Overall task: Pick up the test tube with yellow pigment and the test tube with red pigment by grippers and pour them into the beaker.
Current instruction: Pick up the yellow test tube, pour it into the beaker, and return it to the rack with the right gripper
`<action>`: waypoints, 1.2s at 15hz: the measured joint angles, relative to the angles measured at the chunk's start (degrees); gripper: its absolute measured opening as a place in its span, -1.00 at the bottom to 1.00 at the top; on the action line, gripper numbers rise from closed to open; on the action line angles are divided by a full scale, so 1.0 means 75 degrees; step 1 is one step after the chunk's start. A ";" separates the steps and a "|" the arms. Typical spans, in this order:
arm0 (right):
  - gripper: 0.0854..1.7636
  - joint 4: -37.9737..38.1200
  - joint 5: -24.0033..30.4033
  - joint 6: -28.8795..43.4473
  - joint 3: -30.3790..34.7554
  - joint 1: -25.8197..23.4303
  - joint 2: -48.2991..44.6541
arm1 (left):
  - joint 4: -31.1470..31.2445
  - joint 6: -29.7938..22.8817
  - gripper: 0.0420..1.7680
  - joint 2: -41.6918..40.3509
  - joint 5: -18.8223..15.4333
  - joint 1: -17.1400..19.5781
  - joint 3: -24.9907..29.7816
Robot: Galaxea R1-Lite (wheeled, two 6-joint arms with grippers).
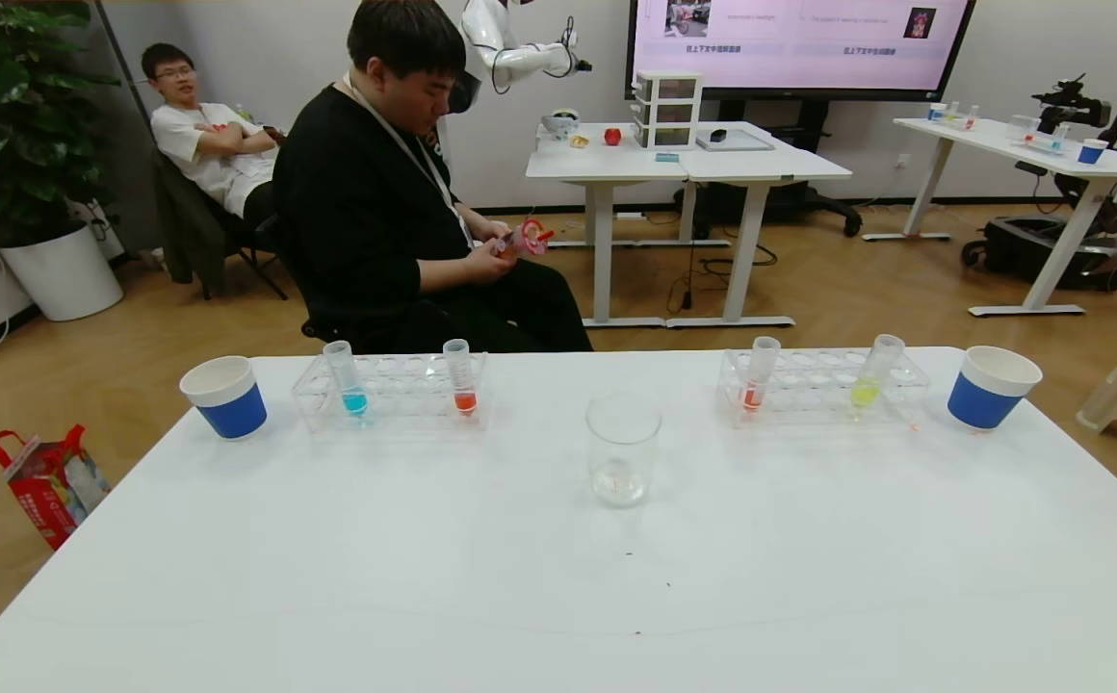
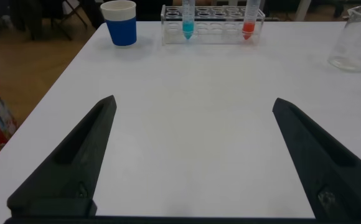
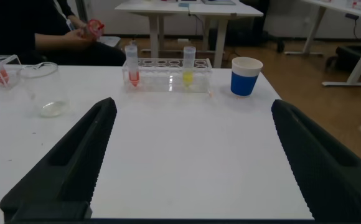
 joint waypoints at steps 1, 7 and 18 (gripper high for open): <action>0.97 -0.0089 -0.0011 0.0005 -0.0224 0.0041 0.0379 | 0.0000 0.0000 0.98 0.0000 0.0000 0.0000 0.0000; 0.97 -0.2526 -0.0026 0.0023 -0.0766 0.0114 0.3553 | -0.0003 0.0000 0.98 0.0000 0.0000 0.0000 0.0000; 0.97 -0.6274 0.1068 -0.0023 -0.1707 -0.0923 0.9471 | 0.0000 0.0000 0.98 0.0000 0.0000 0.0000 0.0000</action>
